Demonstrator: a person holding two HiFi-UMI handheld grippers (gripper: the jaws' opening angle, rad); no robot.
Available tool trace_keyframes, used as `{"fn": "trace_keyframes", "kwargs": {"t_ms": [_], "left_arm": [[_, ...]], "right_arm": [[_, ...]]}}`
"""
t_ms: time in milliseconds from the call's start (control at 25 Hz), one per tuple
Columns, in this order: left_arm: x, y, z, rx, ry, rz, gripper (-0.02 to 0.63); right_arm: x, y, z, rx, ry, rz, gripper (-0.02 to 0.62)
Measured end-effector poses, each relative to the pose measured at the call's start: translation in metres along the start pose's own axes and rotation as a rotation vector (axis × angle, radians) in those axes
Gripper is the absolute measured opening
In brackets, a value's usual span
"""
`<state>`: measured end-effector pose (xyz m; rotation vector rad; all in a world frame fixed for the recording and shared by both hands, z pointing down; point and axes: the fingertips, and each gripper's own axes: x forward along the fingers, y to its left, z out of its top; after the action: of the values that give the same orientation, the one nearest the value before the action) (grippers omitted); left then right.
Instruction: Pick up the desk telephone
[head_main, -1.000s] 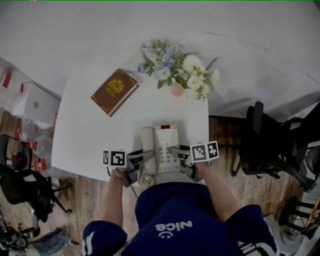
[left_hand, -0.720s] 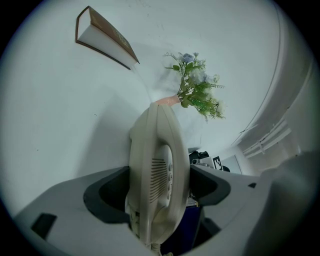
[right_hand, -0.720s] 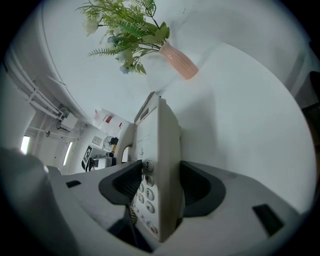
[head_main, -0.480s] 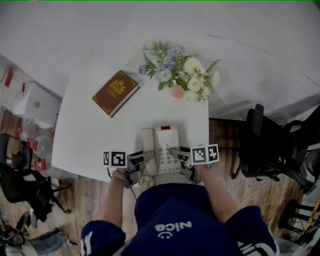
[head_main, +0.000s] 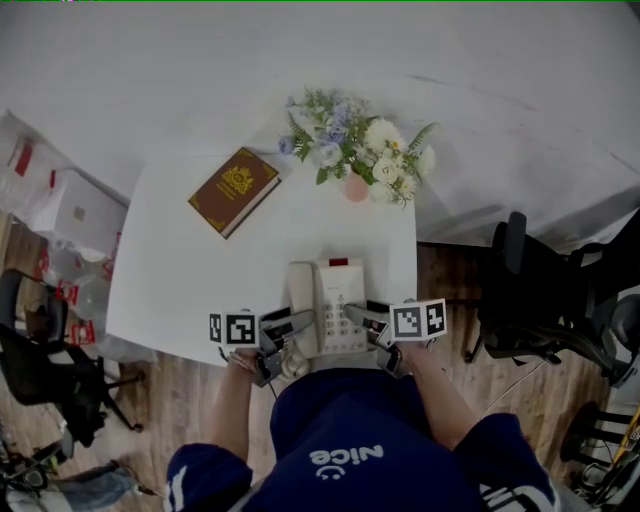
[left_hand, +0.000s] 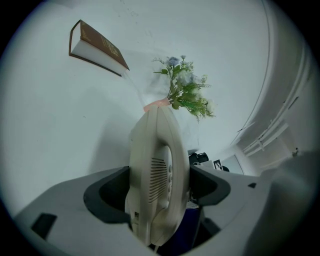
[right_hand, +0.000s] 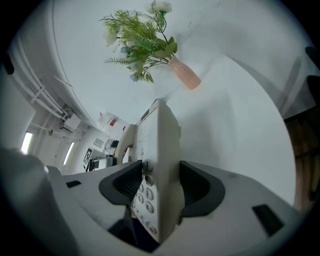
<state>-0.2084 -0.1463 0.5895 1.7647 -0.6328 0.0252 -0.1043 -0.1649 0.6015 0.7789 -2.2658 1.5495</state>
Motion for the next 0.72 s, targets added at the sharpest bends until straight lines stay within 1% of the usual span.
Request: {"fn": "trace_keyframes", "kwargs": {"t_ms": [120, 320, 480, 720], "left_arm": [[0.002, -0.014, -0.003, 0.039, -0.005, -0.01, 0.377], [0.001, -0.035, -0.006, 0.066, -0.026, -0.024, 0.377], [-0.003, -0.051, -0.003, 0.105, -0.039, -0.032, 0.377], [-0.012, -0.069, 0.006, 0.128, -0.082, -0.029, 0.377]], "right_arm": [[-0.013, 0.005, -0.001, -0.015, -0.019, 0.001, 0.253], [-0.033, 0.015, 0.0, -0.037, -0.067, 0.003, 0.253], [-0.042, 0.025, 0.006, -0.068, -0.084, 0.012, 0.253], [-0.051, 0.04, 0.015, -0.085, -0.121, 0.027, 0.253]]}}
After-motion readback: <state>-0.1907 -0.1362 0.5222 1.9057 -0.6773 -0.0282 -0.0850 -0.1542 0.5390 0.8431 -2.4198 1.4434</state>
